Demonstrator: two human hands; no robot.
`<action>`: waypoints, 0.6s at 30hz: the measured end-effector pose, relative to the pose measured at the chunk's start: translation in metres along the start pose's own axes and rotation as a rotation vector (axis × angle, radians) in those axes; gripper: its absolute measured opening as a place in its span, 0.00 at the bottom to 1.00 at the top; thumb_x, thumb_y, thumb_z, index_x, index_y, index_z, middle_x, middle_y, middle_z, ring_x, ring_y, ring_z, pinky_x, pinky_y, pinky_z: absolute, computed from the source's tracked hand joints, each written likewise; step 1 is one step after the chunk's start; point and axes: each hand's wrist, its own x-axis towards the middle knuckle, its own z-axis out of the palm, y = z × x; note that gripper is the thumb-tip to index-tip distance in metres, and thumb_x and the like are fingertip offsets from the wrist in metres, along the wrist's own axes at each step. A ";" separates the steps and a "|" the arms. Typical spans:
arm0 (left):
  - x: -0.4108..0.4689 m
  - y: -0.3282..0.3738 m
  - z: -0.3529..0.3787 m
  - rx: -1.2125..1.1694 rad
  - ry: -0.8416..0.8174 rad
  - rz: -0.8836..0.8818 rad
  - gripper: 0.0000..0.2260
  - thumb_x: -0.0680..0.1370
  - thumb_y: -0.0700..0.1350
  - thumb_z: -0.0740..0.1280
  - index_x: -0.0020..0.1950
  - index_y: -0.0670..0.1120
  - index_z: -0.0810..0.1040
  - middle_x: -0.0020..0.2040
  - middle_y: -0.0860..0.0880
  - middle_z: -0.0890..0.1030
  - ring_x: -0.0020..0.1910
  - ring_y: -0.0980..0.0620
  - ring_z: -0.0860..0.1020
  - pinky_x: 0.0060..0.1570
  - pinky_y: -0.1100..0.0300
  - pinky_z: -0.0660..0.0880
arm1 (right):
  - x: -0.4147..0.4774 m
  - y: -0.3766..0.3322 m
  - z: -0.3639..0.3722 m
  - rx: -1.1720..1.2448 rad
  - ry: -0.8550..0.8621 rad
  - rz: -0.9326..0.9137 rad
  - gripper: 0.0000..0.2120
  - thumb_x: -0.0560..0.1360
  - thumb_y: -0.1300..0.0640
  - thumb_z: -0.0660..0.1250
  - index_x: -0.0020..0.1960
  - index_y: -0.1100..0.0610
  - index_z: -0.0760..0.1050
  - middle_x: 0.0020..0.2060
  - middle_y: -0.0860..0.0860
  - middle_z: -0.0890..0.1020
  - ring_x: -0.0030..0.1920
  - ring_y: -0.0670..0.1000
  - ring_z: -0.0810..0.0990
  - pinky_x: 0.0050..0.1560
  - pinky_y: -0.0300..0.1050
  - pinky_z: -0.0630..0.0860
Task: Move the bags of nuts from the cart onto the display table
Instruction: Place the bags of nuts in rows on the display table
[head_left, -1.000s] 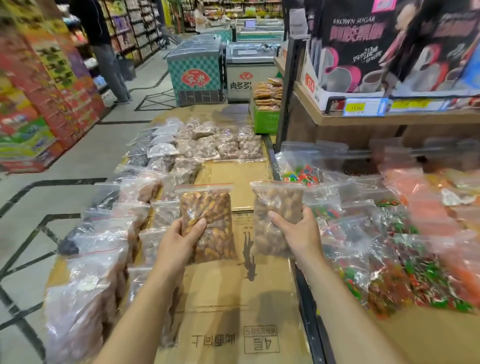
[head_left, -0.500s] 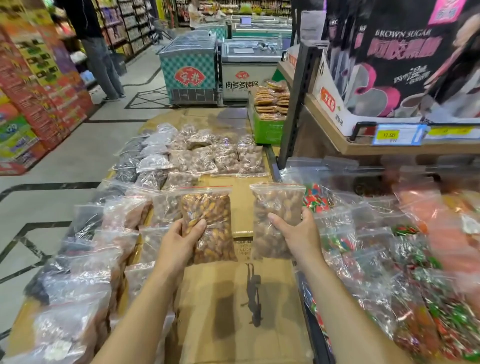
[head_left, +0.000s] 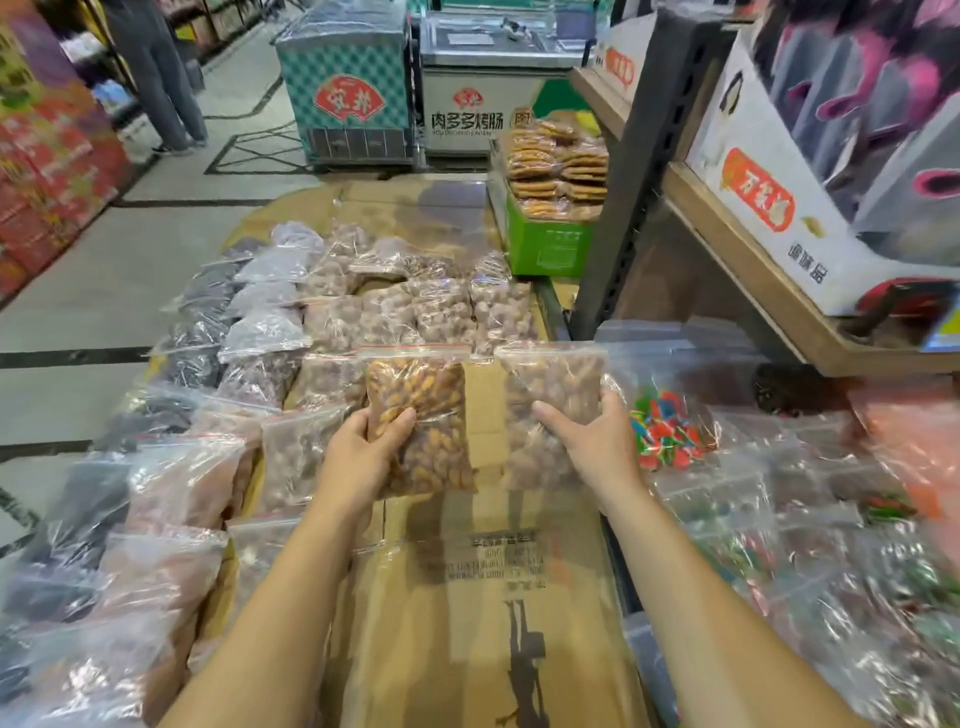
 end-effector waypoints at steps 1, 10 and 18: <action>0.011 -0.002 0.002 0.012 -0.005 -0.012 0.16 0.78 0.54 0.76 0.60 0.47 0.82 0.51 0.45 0.89 0.49 0.44 0.88 0.49 0.43 0.85 | 0.010 0.001 0.005 -0.008 -0.016 0.022 0.48 0.66 0.33 0.80 0.78 0.53 0.68 0.68 0.47 0.80 0.66 0.53 0.80 0.67 0.57 0.78; 0.090 -0.015 0.025 0.071 -0.009 -0.108 0.26 0.69 0.65 0.78 0.58 0.49 0.83 0.52 0.48 0.89 0.52 0.46 0.88 0.56 0.40 0.83 | 0.089 0.022 0.039 -0.092 -0.005 0.070 0.42 0.70 0.40 0.81 0.76 0.56 0.70 0.66 0.49 0.81 0.62 0.52 0.80 0.59 0.47 0.75; 0.134 -0.034 0.029 0.094 0.043 -0.141 0.44 0.62 0.73 0.78 0.68 0.45 0.80 0.60 0.45 0.86 0.57 0.48 0.85 0.60 0.44 0.82 | 0.127 0.037 0.069 -0.201 -0.011 0.075 0.36 0.63 0.31 0.79 0.62 0.50 0.77 0.53 0.46 0.85 0.54 0.52 0.84 0.57 0.54 0.81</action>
